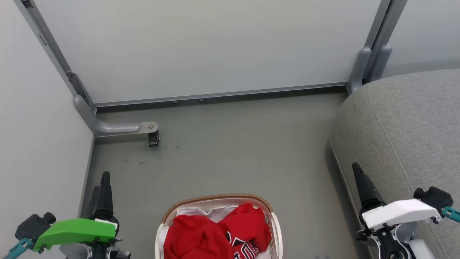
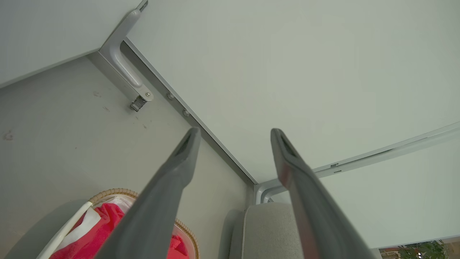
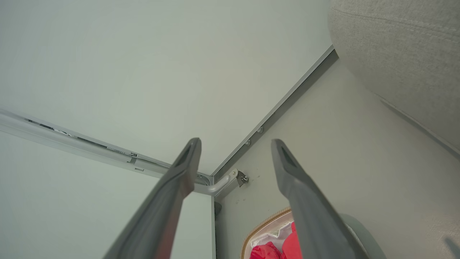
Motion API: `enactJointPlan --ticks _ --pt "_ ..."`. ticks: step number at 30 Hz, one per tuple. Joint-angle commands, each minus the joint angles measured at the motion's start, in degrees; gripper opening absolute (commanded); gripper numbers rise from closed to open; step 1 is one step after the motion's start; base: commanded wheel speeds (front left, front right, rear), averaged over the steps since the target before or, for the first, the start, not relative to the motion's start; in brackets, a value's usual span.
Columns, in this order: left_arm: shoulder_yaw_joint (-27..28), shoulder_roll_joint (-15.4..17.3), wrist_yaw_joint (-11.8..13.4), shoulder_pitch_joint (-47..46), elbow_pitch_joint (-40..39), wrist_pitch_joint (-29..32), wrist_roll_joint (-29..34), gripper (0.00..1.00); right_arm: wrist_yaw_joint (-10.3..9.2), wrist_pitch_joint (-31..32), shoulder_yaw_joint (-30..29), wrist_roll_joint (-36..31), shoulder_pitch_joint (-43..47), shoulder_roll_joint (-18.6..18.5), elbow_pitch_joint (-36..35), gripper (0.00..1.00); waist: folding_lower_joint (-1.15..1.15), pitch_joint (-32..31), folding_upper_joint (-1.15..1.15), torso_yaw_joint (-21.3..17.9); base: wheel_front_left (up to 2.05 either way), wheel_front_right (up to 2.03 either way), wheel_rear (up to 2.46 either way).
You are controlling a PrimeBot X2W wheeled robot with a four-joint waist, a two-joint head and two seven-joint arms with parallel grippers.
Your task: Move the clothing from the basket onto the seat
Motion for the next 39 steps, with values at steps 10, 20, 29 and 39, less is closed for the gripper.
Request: enactJointPlan --ticks 10,20,29,39 --pt "-1.6 1.7 0.0 0.6 -0.5 -2.4 10.9 1.00 0.02 -2.5 1.6 -10.8 -1.3 -0.8 -0.1 1.00 0.00 -0.1 0.00 -0.2 0.00 0.00 0.00" --pt "-2.6 2.1 0.0 1.3 -1.5 -4.3 19.0 1.00 0.02 -4.4 2.9 -17.6 -1.7 -1.2 -0.2 1.00 0.00 -0.1 0.00 -0.3 0.00 0.00 0.00" --pt "-3.3 2.4 0.0 1.8 -1.7 -5.7 25.7 1.00 0.02 -5.9 4.0 -23.5 -1.6 -1.2 -0.4 1.00 0.00 -0.1 0.00 -0.5 0.00 0.00 0.00" --pt "-4.0 2.8 0.0 2.3 -1.3 -7.2 31.8 1.00 0.02 -7.4 5.0 -29.5 -1.7 -1.4 -0.2 1.00 0.00 0.0 0.00 -0.7 0.00 0.00 0.00"
